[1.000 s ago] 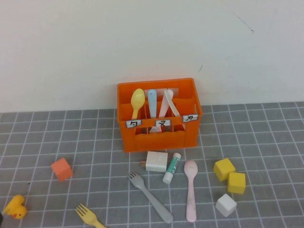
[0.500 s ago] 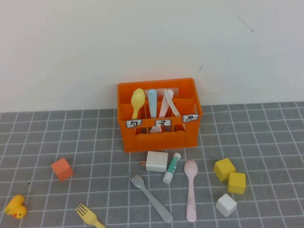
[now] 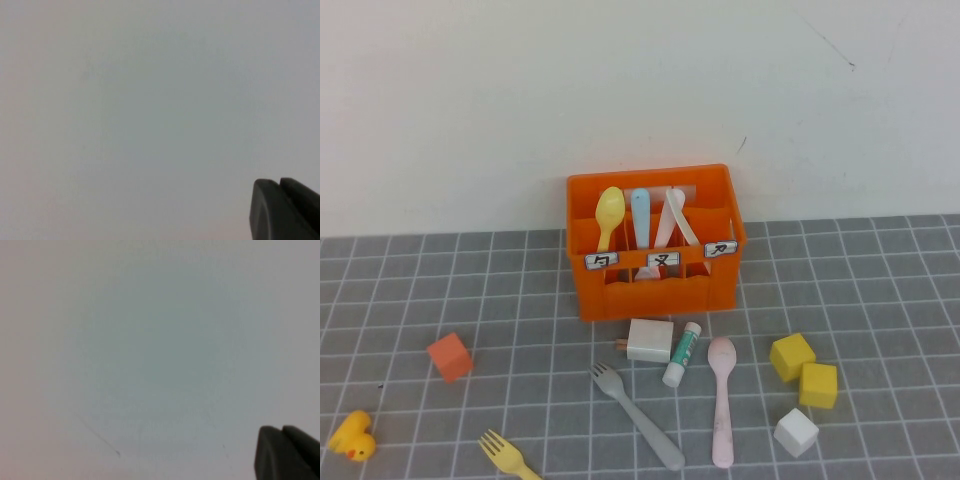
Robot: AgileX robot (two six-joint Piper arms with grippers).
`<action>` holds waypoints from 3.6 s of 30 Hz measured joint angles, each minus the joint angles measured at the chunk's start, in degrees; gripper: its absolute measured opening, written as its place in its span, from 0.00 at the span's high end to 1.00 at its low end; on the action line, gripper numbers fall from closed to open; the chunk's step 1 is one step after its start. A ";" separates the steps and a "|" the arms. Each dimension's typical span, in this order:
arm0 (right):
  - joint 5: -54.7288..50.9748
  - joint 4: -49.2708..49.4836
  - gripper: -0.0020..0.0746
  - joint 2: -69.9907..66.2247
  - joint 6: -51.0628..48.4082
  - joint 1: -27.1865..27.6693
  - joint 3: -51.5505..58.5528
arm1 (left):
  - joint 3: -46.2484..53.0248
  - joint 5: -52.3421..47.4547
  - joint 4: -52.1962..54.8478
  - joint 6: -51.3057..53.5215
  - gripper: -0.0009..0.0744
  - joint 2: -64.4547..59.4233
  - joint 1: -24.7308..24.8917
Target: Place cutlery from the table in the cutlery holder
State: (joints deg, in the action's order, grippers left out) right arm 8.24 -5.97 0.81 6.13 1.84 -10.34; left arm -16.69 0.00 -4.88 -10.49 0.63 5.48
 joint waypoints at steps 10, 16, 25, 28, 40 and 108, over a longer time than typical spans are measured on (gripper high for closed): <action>-38.99 -0.72 0.98 -9.06 -11.23 0.00 -14.68 | -11.70 -28.58 -0.37 -1.72 0.99 -11.18 0.00; -50.89 14.32 0.98 -21.89 -32.91 0.00 -15.46 | -10.83 -32.24 -9.12 1.68 0.99 -15.70 0.00; -54.42 21.15 0.98 -35.74 -44.92 0.00 -15.46 | -10.73 -45.32 -18.36 9.12 0.99 -36.87 0.00; -51.61 23.58 0.98 -36.84 -47.46 0.00 -14.77 | -10.73 -47.73 -23.83 15.21 0.99 -46.54 0.00; -49.07 33.47 0.98 -37.07 -58.40 0.00 -10.85 | -10.73 -35.97 -34.37 24.97 0.99 -73.60 0.44; -47.32 36.40 0.98 -37.07 -59.22 0.00 -10.85 | -41.53 -32.02 -5.95 -14.18 0.43 -113.96 18.57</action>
State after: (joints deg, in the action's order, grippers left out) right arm -39.08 30.43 -36.26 -53.09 1.84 -21.19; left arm -58.22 -32.02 -10.83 -24.68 -113.32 24.04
